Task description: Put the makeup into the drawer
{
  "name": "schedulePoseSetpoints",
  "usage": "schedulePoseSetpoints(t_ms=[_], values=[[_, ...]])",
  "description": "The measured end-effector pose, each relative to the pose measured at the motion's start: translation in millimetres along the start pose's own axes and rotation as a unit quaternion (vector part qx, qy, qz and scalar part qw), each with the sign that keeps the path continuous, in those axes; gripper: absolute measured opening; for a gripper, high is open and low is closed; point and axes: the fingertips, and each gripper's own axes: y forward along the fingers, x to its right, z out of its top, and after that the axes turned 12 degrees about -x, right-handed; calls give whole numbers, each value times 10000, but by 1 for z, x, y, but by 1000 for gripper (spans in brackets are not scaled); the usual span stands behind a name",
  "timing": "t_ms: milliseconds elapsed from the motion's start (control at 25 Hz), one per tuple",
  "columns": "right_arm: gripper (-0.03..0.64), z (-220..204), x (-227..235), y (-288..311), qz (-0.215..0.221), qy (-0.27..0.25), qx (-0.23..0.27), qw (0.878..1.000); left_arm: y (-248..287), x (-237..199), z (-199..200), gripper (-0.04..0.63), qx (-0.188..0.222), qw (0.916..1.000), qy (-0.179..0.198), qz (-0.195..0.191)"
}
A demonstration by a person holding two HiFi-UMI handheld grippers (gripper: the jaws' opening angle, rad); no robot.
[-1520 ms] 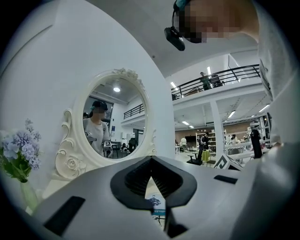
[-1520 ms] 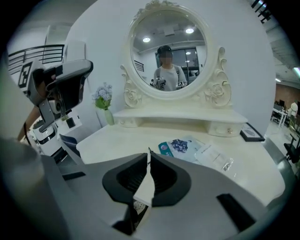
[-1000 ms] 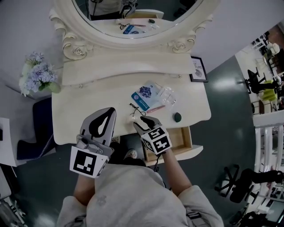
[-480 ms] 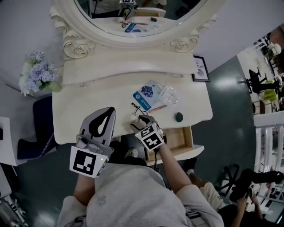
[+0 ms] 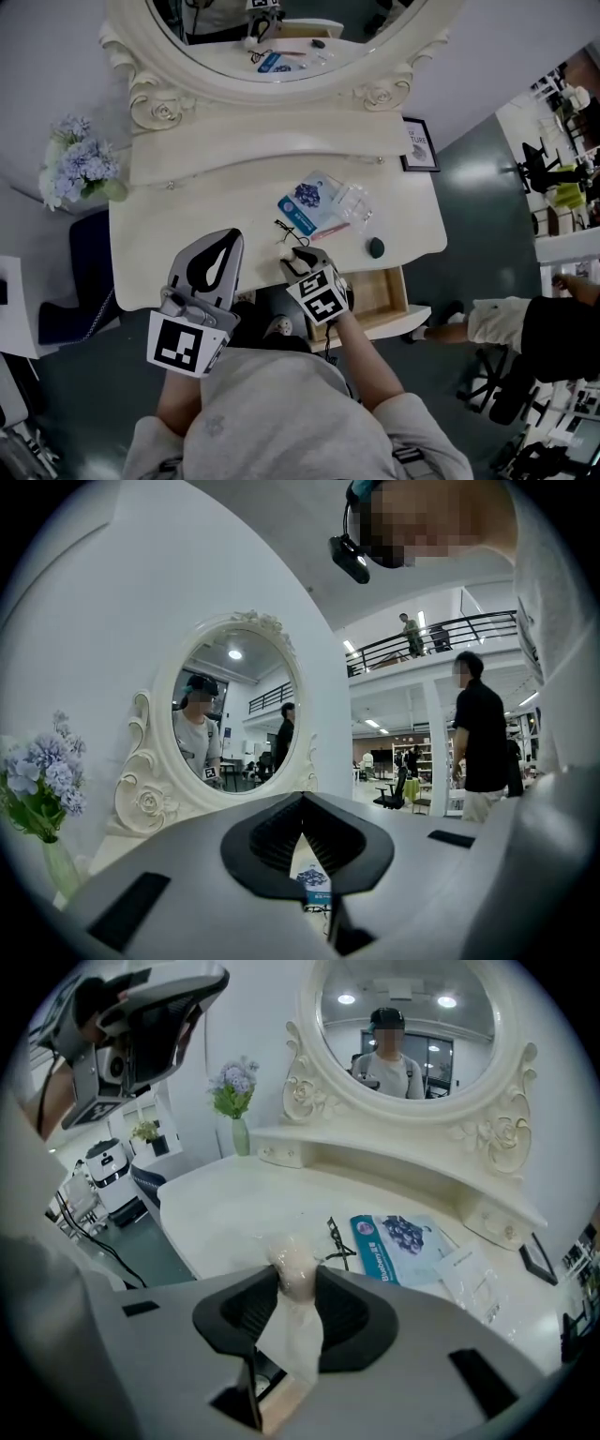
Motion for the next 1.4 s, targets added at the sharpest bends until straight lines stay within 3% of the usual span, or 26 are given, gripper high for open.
schedulePoseSetpoints(t_ms=[280,680,1040,1400], values=[[130,10,11,-40,189,714,866,9935,2,8,7,12,74,9999,75,-107],[132,17,31,-109,325,1537,2212,9625,8,26,11,13,127,9993,134,-335],[130,-5,46,-152,59,1869,2705,9444,13,51,16,14,161,9978,234,-597],[130,-49,62,-178,-331,2255,2752,9340,16,76,19,14,203,9956,297,-868]])
